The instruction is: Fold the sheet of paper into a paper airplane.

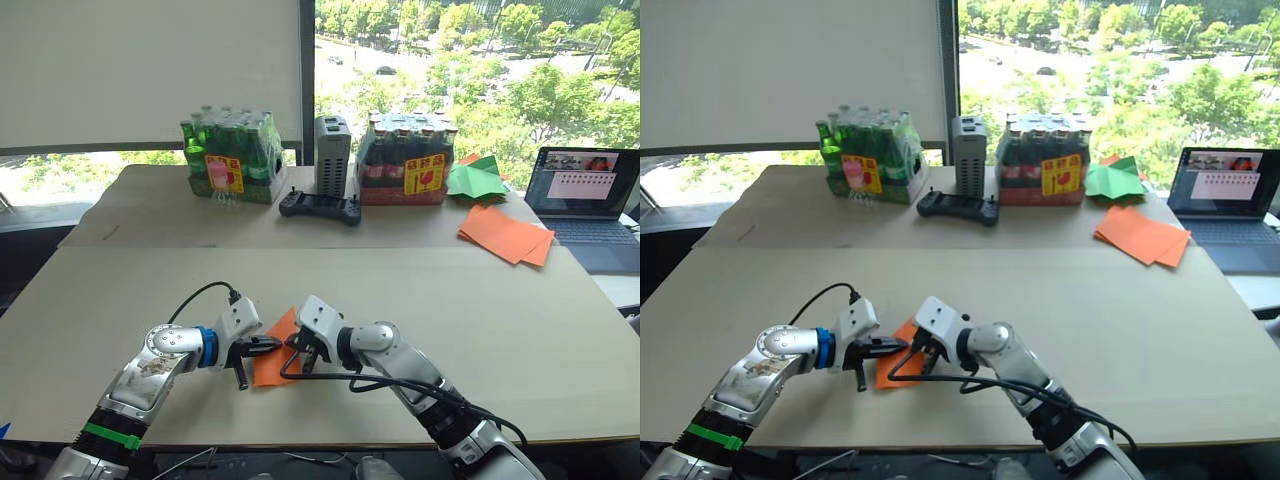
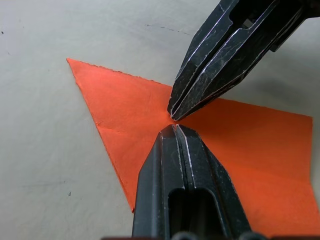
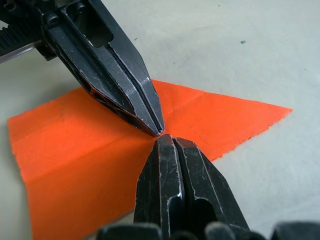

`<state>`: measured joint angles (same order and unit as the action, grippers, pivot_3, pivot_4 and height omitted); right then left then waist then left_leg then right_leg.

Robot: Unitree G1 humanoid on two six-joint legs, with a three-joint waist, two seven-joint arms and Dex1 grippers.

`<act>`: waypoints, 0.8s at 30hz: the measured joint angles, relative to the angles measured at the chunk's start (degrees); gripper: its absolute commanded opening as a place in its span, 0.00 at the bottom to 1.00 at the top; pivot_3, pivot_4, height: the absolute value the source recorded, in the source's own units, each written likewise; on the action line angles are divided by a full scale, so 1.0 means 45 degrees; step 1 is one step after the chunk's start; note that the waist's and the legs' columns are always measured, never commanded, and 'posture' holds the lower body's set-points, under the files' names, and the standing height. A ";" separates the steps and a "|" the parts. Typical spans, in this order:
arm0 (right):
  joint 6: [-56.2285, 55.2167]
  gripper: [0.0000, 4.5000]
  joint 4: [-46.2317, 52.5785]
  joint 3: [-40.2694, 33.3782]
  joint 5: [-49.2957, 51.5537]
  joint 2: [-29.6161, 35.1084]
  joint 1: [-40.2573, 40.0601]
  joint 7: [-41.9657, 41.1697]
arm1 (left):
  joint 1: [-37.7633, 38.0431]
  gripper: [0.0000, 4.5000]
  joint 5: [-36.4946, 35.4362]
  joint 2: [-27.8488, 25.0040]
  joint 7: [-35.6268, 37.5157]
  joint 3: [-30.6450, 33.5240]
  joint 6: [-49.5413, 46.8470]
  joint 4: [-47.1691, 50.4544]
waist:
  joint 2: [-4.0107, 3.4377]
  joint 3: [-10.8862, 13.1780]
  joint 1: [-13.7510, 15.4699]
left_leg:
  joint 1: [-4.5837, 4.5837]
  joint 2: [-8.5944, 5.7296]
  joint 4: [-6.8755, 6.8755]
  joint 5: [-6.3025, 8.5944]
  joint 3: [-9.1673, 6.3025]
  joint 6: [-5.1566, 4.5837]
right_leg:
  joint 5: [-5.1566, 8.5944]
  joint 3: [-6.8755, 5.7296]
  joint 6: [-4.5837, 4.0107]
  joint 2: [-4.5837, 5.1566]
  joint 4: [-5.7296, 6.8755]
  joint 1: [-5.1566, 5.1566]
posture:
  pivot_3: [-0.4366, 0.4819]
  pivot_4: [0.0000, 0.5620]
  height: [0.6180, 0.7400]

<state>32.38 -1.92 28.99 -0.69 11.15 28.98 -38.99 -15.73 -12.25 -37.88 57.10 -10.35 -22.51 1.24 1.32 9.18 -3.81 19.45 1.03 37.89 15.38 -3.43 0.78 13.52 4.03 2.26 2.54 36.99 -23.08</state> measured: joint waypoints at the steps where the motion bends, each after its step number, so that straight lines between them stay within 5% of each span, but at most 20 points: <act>1: 0.0000 0.00 0.0029 -0.0016 0.0005 0.0000 -0.0028 0.0000 | -0.0002 0.01 0.0000 0.0002 0.0014 0.0000 0.0000 0.0001 | 0.0000 0.0000 0.0000 | 0.0002 0.0000 0.0000 0.0000 0.0001 0.0000 | 0.0000 0.0001 0.0001 0.0000 -0.0001 -0.0001 | 0.48 0.27 0.94; 13: 0.0296 0.00 0.2469 -0.1120 0.0605 0.0670 -0.1121 0.0100 | -0.0339 0.01 -0.0980 0.0084 0.0044 0.0699 -0.1473 0.0141 | 0.0011 0.0027 0.0083 | 0.0324 -0.0005 -0.0001 -0.0004 -0.0014 0.0005 | -0.0064 -0.0005 -0.0083 0.0004 0.0002 -0.0309 | 0.48 0.27 0.94; 20: 0.1244 0.00 0.5048 -0.1602 0.0950 0.1011 -0.1702 0.0397 | -0.0657 0.01 -0.1713 -0.0863 0.0557 0.1945 -0.1716 0.0134 | 0.0048 0.0056 0.0075 | 0.0402 -0.0009 -0.0001 -0.0003 -0.0021 0.0005 | -0.0070 -0.0015 -0.0097 0.0013 0.0000 -0.0387 | 0.48 0.27 0.94; 24: 0.1580 0.00 0.5804 -0.1574 0.0932 0.1502 -0.2311 0.0559 | -0.1134 0.34 -0.1298 -0.1651 0.1679 0.1960 0.0264 -0.0466 | 0.0050 0.0059 0.0128 | 0.0401 -0.0016 -0.0001 -0.0004 -0.0011 0.0006 | -0.0069 -0.0013 -0.0096 0.0020 -0.0008 -0.0385 | 0.48 0.27 0.94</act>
<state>39.49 24.19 21.91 3.51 17.91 18.58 -36.48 -20.83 -18.09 -45.31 64.65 -1.53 -21.32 -0.86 1.54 9.44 -3.24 21.25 0.95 37.88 15.36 -3.48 0.80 13.21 3.97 1.82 2.63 36.96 -24.81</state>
